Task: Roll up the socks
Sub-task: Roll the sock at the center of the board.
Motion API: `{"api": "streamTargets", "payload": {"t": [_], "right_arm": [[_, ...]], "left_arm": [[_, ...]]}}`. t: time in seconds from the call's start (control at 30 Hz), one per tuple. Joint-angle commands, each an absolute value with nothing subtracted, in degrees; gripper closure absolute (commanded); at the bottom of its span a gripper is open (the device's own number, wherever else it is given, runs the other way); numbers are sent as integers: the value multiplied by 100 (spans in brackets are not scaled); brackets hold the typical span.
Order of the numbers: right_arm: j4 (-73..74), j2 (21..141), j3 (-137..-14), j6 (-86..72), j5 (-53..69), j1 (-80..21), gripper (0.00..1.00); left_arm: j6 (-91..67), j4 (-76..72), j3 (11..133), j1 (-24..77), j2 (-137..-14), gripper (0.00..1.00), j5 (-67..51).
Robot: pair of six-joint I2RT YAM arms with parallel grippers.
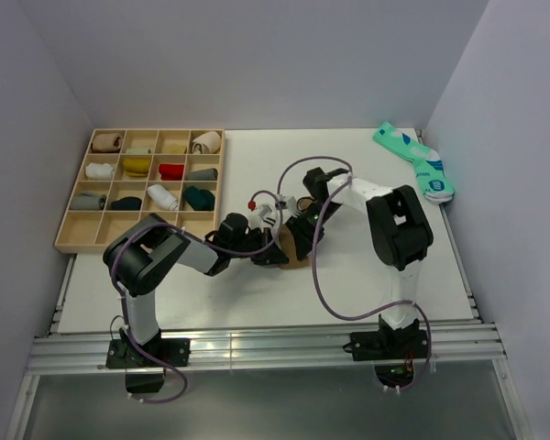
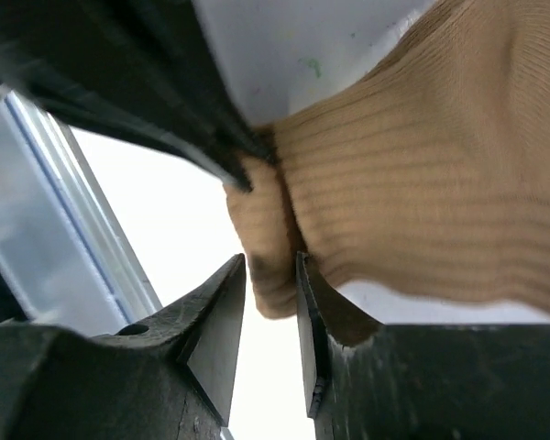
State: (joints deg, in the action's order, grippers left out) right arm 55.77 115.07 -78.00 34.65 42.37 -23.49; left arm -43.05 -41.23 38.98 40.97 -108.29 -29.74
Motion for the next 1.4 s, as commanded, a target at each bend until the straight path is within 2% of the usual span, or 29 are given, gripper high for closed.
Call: {"api": "streamTargets", "payload": {"t": [0.0,0.57,1.03,1.37], "right_arm": [[5291,10847,-7595,3638,4034,-2294,63],[3789,8852,-5978,3788,3428,-2268,55],[3016,8298,-5362,3990,3481,-2531,52],[2471,7920,-4792,4166,2804,-3392,51]], "left_arm": [[-4438,-3140,4051,4184,-10969,100,-2909],[-4684,-617,5018,4157,-10951,100,-2953],[-4500,430,5229,3938,-10863,100,-3190],[-4333,966,5581,3797,-10969,100,-3313]]}}
